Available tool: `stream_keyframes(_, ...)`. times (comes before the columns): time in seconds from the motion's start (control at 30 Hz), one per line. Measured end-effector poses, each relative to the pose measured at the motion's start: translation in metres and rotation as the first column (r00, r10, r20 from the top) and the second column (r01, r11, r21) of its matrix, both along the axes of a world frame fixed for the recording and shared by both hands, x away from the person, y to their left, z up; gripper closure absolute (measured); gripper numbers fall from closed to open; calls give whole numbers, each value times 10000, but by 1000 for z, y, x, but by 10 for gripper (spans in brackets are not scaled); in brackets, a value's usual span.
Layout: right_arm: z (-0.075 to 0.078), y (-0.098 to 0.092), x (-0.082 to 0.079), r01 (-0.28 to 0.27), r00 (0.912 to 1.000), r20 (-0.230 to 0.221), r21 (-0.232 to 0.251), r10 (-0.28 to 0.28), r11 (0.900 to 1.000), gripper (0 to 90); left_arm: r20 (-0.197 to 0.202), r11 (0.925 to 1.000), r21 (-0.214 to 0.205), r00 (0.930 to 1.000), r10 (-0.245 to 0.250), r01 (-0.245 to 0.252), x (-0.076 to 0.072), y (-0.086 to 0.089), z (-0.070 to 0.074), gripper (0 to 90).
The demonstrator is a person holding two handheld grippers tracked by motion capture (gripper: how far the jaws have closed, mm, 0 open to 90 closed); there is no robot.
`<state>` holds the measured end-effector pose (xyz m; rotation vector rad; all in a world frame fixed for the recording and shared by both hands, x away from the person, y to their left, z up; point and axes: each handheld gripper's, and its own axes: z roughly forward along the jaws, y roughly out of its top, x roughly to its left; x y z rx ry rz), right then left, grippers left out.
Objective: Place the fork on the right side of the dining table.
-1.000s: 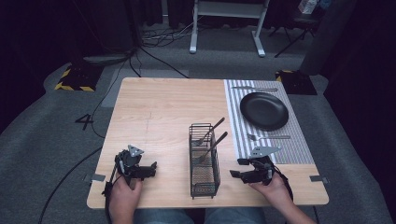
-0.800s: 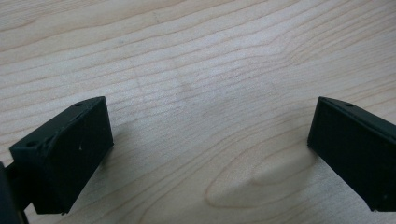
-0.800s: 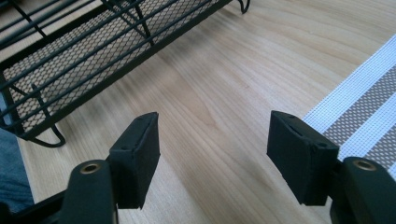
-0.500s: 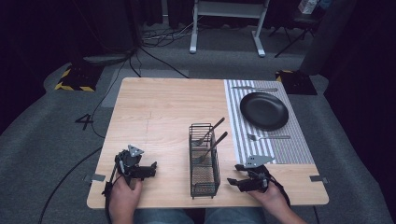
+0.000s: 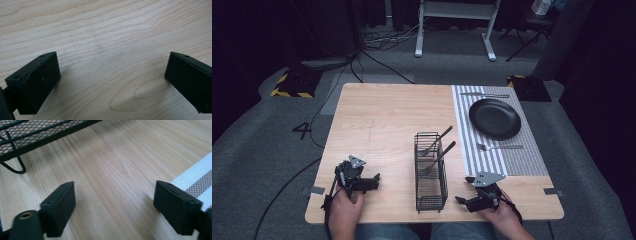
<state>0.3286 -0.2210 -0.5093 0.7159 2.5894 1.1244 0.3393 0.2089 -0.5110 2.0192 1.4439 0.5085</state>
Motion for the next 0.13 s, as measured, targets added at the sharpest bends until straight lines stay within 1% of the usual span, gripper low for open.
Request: stream_keyframes(0.13,0,0,0,41,10000,6,-25,-41,10000,141,-10,10000,9,10000,-4,4,0,0,0,2)
